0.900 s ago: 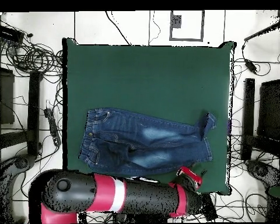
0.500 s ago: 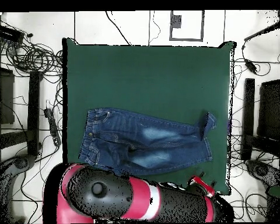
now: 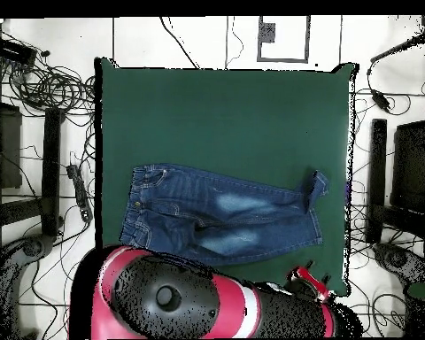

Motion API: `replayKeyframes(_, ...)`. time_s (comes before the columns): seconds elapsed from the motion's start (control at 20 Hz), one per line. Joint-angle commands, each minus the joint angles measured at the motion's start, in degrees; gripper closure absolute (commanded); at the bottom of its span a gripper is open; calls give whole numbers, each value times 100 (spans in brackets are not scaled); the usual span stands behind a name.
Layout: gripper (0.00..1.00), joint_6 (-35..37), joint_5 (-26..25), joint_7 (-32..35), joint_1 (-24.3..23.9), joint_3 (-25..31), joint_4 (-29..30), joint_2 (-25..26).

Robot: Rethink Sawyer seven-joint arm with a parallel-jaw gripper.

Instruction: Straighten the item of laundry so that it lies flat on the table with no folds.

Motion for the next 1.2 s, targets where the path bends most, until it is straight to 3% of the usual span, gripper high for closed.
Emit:
replayKeyframes(0.05, 0, -114, 272, 173, 134, 1168, -217, 20)
replayKeyframes(0.35, 0, -77, 135, 293, 123, 1457, -142, -225)
replayKeyframes(0.7, 0, 393, -395, 339, -121, 1974, -270, -629)
replayKeyframes(1.2, 0, -383, 470, 197, -175, 2145, -446, 193)
